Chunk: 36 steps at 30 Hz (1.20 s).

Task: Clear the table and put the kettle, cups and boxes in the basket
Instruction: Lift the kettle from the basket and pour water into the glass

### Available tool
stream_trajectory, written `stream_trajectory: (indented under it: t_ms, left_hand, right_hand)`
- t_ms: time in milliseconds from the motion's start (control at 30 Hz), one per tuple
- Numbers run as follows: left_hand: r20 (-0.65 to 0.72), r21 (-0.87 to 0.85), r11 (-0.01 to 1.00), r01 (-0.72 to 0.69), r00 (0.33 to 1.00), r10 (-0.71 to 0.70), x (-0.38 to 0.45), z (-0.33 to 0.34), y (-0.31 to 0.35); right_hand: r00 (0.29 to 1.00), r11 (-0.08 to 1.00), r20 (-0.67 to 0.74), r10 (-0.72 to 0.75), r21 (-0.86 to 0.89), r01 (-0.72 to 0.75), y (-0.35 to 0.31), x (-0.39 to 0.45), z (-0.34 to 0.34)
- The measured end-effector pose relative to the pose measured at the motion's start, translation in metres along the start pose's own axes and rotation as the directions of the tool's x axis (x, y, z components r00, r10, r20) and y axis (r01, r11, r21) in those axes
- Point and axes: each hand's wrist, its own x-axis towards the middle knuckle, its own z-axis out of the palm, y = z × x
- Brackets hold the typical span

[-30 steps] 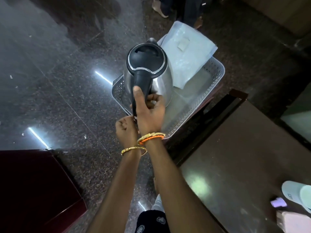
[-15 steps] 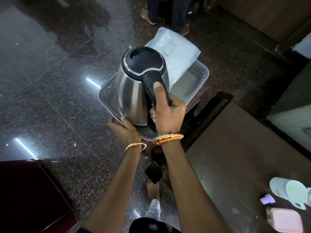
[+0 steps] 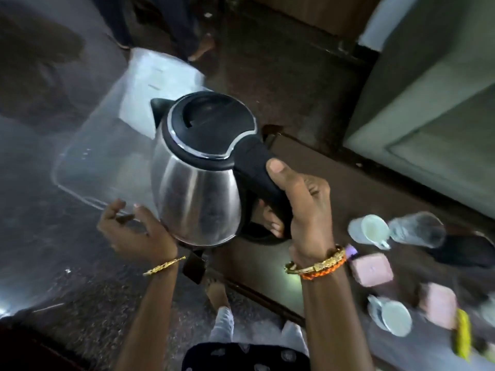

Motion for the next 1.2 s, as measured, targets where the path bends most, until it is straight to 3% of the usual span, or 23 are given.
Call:
stream_trajectory:
  t_ms: [100, 267, 367, 467, 567, 700, 800, 900, 1000, 1067, 1200]
  left_hand:
    - [0.187, -0.168, 0.985, -0.032, 0.980, 0.064, -0.042, 0.006, 0.027]
    - [0.529, -0.215, 0.964, 0.158, 0.848, -0.021, -0.117, 0.024, 0.054]
    - [0.757, -0.145, 0.910, 0.388, 0.635, -0.151, -0.164, 0.039, 0.069]
    - [0.865, 0.050, 0.878, 0.476, 0.419, -0.276, -0.204, 0.059, 0.082]
    - [0.889, 0.235, 0.802, 0.549, 0.212, -0.405, -0.250, 0.076, 0.101]
    - [0.937, 0.326, 0.780, 0.535, -0.069, -0.343, -0.307, 0.068, 0.113]
    - [0.910, 0.409, 0.691, 0.596, -0.213, -0.355, -0.348, 0.061, 0.129]
    - [0.868, 0.491, 0.610, 0.621, -0.286, -0.407, -0.386, 0.054, 0.151]
    - [0.763, 0.637, 0.562, 0.528, -0.331, -0.555, -0.412, 0.046, 0.166]
    - [0.705, 0.699, 0.522, 0.489, -0.347, -0.619, -0.420, 0.042, 0.175]
    - [0.699, 0.706, 0.542, 0.456, -0.322, -0.638, -0.429, 0.046, 0.188]
  right_hand:
    - [0.997, 0.999, -0.068, 0.032, 0.009, -0.032, -0.009, -0.019, -0.046]
    - [0.986, 0.997, -0.153, 0.072, -0.030, -0.077, -0.022, -0.043, -0.127]
    - [0.972, 0.992, -0.217, 0.086, -0.067, -0.103, -0.024, -0.062, -0.177]
    - [0.951, 0.990, -0.290, 0.103, -0.063, -0.126, -0.023, -0.085, -0.219]
    - [0.925, 0.983, -0.362, 0.119, -0.087, -0.161, -0.032, -0.112, -0.263]
    - [0.881, 0.974, -0.448, 0.151, -0.086, -0.211, -0.054, -0.145, -0.313]
    - [0.848, 0.958, -0.500, 0.177, -0.110, -0.265, -0.069, -0.164, -0.344]
    - [0.821, 0.925, -0.530, 0.215, -0.161, -0.345, -0.080, -0.176, -0.372]
    - [0.782, 0.877, -0.561, 0.272, -0.189, -0.441, -0.084, -0.179, -0.393]
    - [0.742, 0.849, -0.592, 0.315, -0.174, -0.499, -0.086, -0.177, -0.403]
    - [0.688, 0.821, -0.633, 0.354, -0.142, -0.553, -0.087, -0.167, -0.414]
